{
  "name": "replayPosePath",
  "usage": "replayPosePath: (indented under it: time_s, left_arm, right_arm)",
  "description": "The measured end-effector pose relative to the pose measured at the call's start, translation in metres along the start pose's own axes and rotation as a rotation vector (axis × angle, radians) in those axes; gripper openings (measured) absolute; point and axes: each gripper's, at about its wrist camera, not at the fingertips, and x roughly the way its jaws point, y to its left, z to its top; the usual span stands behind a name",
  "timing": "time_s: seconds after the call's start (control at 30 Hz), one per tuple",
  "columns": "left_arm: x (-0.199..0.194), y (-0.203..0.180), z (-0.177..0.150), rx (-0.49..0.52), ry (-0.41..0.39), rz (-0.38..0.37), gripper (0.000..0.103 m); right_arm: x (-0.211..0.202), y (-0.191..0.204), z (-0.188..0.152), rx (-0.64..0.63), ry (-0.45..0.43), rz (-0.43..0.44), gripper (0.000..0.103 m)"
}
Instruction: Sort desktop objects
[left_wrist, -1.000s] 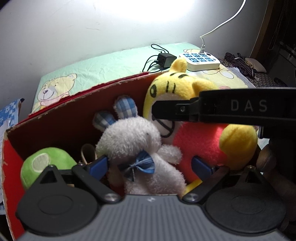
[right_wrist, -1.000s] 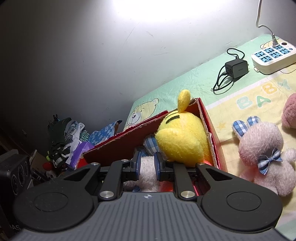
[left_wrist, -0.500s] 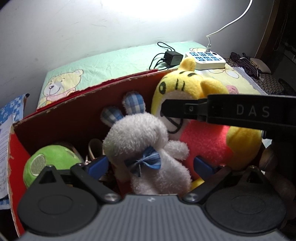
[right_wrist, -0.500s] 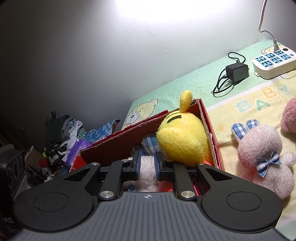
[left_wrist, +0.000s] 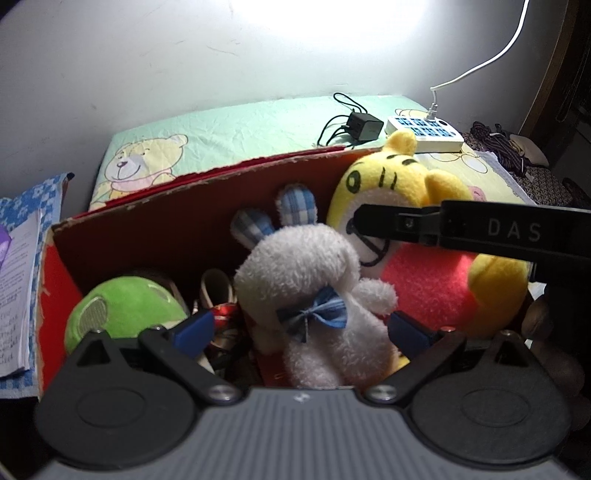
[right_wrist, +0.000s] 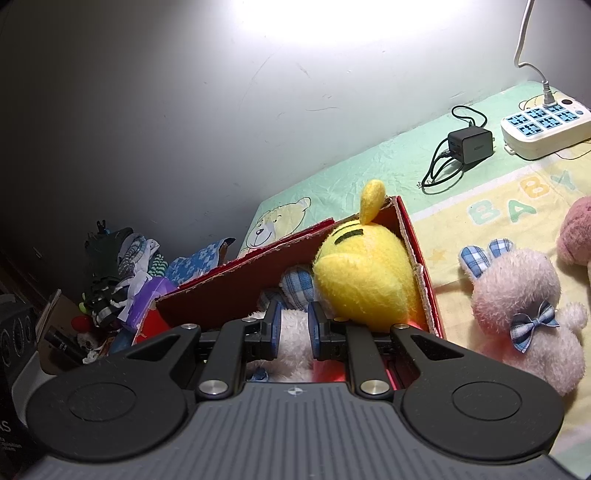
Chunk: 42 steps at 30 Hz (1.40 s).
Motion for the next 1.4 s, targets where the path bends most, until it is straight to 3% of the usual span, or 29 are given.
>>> replayPosePath:
  time_s: [0.37,0.57,1.0,1.4]
  left_arm:
    - [-0.010,0.004,-0.005,-0.016,-0.004,0.040,0.100]
    - [-0.017,0.000,-0.009,-0.010,-0.002,0.039,0.100]
    - [-0.026,-0.008,-0.015,-0.026,0.021,0.078,0.100]
    - [-0.056,-0.035,-0.011,-0.008,-0.084,0.094,0.100]
  right_arm:
    - [-0.002,0.004,0.000,-0.016,0.003,-0.010,0.017]
    - [-0.010,0.016,-0.001,-0.073,-0.017,-0.011,0.026]
    - [-0.037,0.020,-0.006,-0.067,-0.066,0.009,0.027]
    - [-0.073,0.006,-0.013,-0.044,-0.133,0.139,0.028]
